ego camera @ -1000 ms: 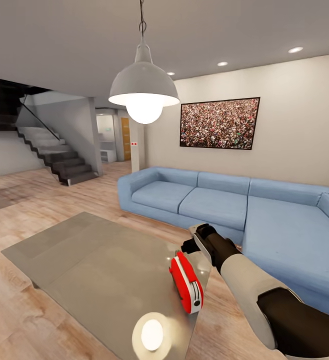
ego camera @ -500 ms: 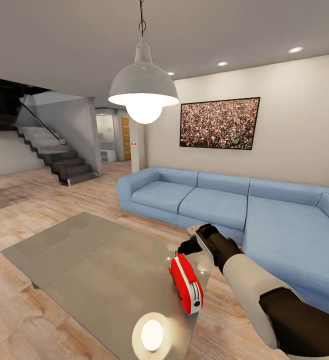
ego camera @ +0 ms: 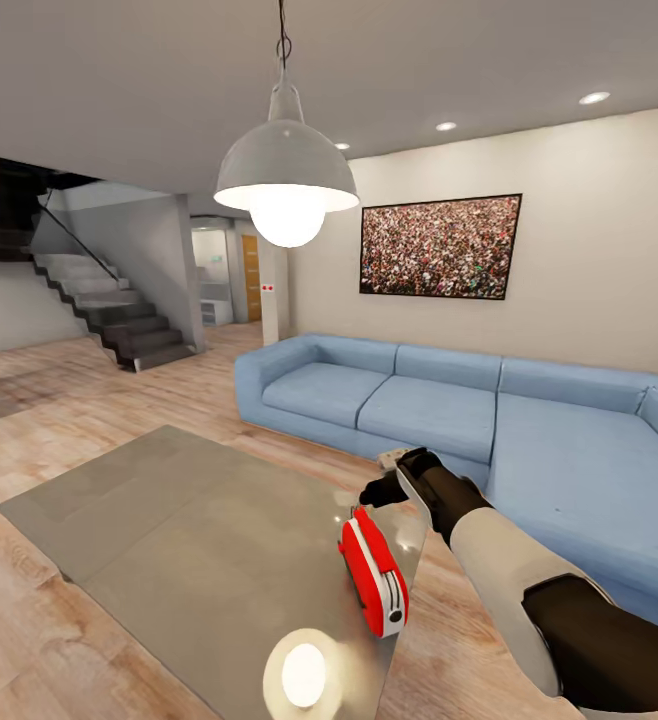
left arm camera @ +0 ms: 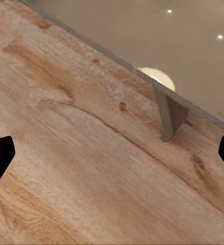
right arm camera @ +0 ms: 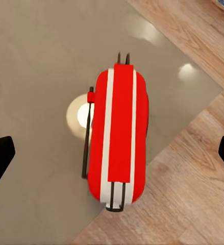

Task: Turn on the radio receiver that's on the table in the living room.

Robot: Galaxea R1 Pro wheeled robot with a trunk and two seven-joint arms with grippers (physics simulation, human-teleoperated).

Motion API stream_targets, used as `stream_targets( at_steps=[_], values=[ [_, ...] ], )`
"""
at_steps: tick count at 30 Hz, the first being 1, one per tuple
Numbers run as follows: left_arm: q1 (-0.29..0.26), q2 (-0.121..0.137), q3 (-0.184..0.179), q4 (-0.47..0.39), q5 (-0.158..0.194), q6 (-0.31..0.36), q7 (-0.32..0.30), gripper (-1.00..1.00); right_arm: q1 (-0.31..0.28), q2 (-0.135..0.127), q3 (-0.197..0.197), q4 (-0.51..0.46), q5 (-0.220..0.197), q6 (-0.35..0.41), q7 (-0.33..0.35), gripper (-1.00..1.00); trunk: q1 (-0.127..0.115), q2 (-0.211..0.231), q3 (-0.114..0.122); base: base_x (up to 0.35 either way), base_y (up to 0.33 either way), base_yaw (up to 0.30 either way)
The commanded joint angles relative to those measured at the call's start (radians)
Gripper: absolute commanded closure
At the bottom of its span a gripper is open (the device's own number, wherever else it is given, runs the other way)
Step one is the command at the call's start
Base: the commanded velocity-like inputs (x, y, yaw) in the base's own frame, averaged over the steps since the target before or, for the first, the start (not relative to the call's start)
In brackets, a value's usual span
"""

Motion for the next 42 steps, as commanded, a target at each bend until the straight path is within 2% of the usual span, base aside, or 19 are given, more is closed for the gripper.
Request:
stream_targets(
  at_steps=[1, 31, 37, 42],
  values=[
    [0.0, 0.0, 0.0, 0.0, 0.0, 0.0, 0.0, -1.0, 0.0, 0.0, 0.0, 0.0, 0.0, 0.0, 0.0, -1.0, 0.0, 0.0, 0.0, 0.168, 0.0, 0.0],
    [0.0, 0.0, 0.0, 0.0, 0.0, 0.0, 0.0, -1.0, 0.0, 0.0, 0.002, 0.001, -0.001, 0.002, 0.01, -1.0, 0.0, 0.0, 0.0, 0.008, 0.0, 0.0],
    [0.0, -0.001, -0.004, -0.001, 0.01, 0.001, -0.01, -1.0, 0.0, 0.0, 0.0, 0.002, -0.003, 0.002, 0.002, -1.0, 0.0, 0.0, 0.0, 0.0, 0.0, 0.0],
    [0.0, 0.017, 0.009, -0.001, 0.014, 0.0, -0.012, -1.0, 0.0, 0.0, 0.0, 0.002, -0.003, 0.002, 0.003, -1.0, 0.012, -0.021, -0.009, 0.0, 0.0, 0.0]
  ],
)
